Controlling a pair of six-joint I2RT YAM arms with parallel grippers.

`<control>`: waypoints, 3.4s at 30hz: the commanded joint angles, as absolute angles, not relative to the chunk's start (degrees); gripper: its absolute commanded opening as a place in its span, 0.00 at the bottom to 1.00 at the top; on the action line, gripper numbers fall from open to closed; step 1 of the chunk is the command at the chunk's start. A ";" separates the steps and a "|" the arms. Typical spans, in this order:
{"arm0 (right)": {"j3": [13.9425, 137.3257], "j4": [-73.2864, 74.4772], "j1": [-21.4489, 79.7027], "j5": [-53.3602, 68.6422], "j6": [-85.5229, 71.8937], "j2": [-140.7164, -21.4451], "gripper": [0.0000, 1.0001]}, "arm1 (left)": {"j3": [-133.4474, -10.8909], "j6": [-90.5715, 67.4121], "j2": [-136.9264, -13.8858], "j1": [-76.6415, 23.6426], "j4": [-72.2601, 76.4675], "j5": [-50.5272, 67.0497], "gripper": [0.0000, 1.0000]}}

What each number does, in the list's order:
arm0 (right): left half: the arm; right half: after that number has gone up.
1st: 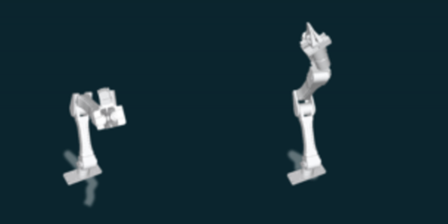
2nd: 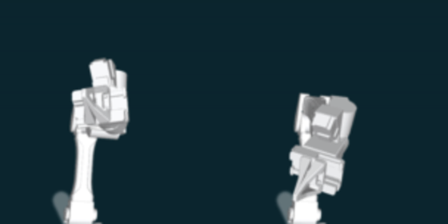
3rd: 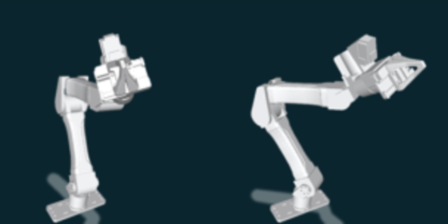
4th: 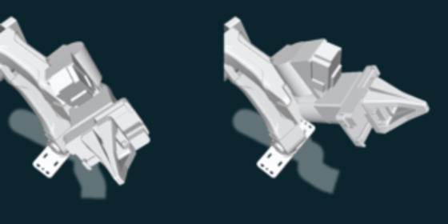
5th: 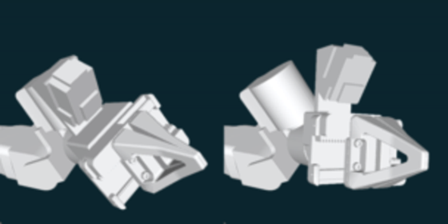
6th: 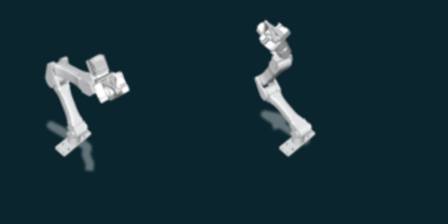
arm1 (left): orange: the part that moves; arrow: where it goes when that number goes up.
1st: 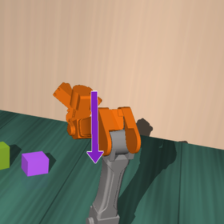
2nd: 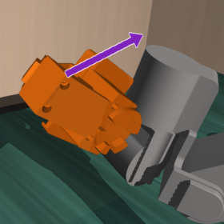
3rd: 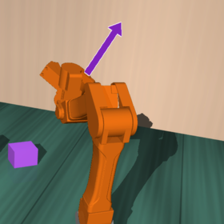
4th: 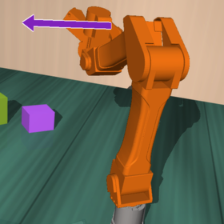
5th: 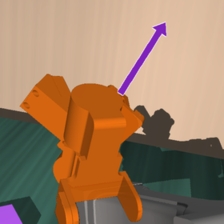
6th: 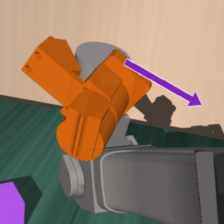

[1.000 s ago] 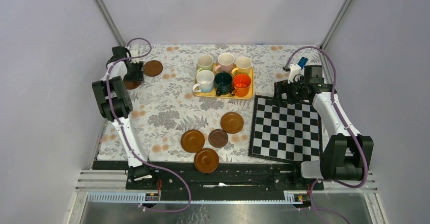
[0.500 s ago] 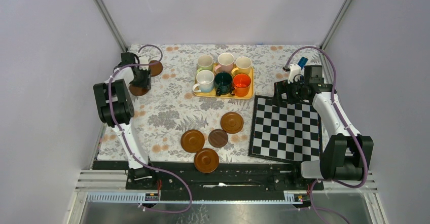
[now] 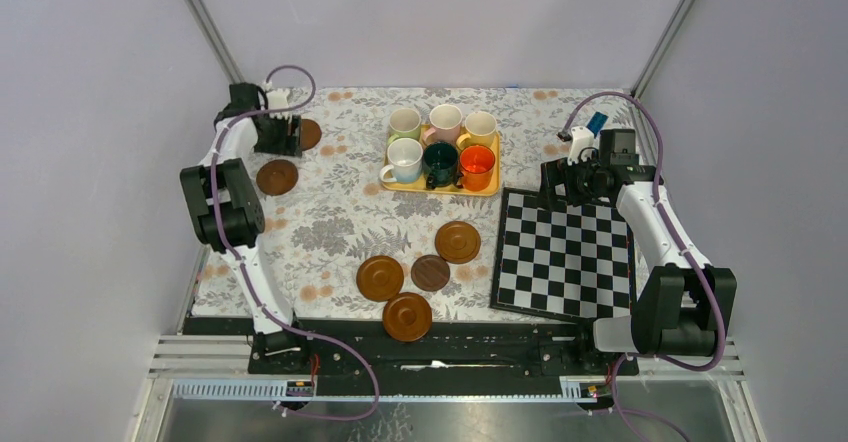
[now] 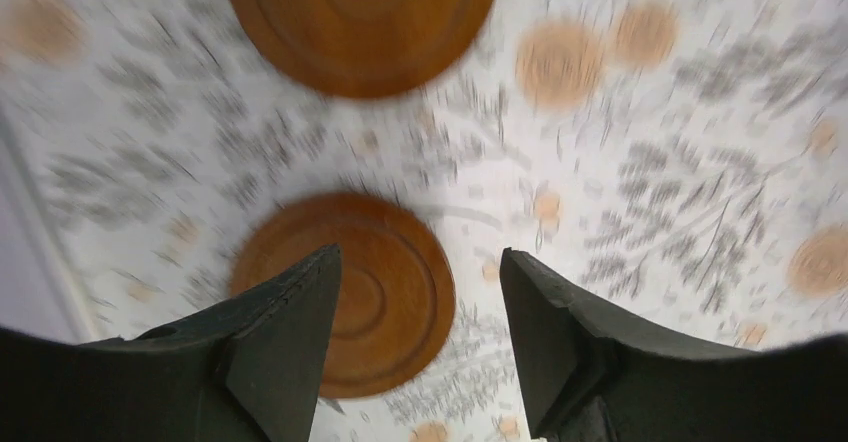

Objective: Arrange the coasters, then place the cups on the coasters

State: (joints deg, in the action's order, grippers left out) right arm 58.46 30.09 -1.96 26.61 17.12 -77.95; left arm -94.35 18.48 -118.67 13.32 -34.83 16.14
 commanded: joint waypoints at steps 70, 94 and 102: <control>58.28 29.44 -1.49 27.63 17.31 -74.91 0.98 | -73.56 20.47 -113.12 -2.46 -27.53 17.52 0.38; 57.62 29.29 -1.49 26.45 17.56 -74.45 0.98 | -92.18 19.40 -126.43 -3.16 -29.18 17.15 0.42; 57.57 29.26 -1.50 26.80 17.49 -74.58 0.98 | -95.30 18.26 -125.37 -2.48 -29.30 15.75 0.57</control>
